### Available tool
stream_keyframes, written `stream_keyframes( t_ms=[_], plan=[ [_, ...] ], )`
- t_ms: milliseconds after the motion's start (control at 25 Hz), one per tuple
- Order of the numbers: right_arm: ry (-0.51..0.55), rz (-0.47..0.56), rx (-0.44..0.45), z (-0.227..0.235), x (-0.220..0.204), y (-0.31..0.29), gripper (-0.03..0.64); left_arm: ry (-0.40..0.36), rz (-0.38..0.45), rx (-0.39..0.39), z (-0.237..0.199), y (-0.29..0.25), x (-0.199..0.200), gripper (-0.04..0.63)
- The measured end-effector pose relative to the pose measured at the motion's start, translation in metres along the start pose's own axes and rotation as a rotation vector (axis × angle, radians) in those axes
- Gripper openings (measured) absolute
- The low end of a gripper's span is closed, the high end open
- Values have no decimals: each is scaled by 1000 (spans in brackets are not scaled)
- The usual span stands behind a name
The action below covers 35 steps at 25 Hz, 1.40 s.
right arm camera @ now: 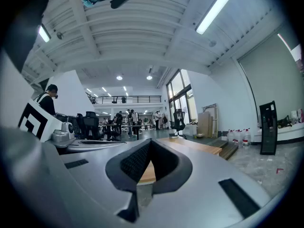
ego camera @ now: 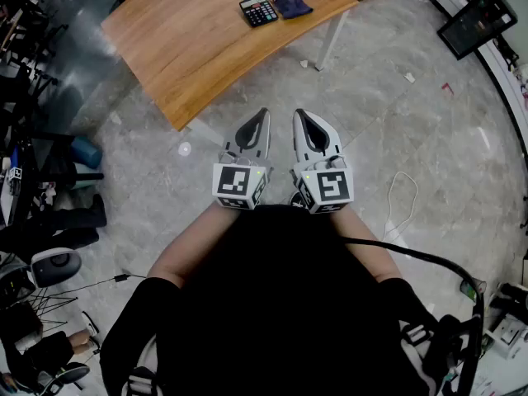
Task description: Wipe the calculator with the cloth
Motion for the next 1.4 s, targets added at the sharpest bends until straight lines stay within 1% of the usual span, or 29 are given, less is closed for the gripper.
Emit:
stream_keyframes(
  t_ms=[240, 440, 600, 680, 800, 1000, 1200, 1320, 1400],
  plan=[
    [17, 19, 16, 3, -12, -3, 14, 4, -9, 8, -4, -4, -1, 6],
    [15, 17, 5, 8, -13, 0, 14, 13, -14, 12, 0, -6, -4, 6],
    [22, 20, -12, 27, -10, 10, 14, 18, -21, 9, 18, -17, -4, 6],
    [6, 28, -20, 40, -6, 16, 14, 12, -21, 8, 29, -24, -2, 6],
    [-34, 45, -18, 62, -3, 27, 14, 12, -21, 27, 48, -33, 1, 6],
    [-40, 46, 2, 89, -4, 33, 14, 7, -36, 48, 74, -41, -2, 6],
    [-39, 24, -6, 104, -12, 12, 14, 0, -60, 72, 65, -58, -6, 6],
    [-55, 4, -1, 118, -17, -13, 15, -25, -68, 79, 52, -78, -12, 6],
    [-48, -22, 1, 127, -23, -30, 15, -39, -71, 76, 43, -95, -18, 6]
  ],
)
Point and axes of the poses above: the fingertips, and each gripper's own axes: y backward along the fingers, z to its right, x out of its top, the point moved 10 cm from there along y, backward along the fingers, and after that the axes turned 4 degrees about -y, right-handed, at the moved point
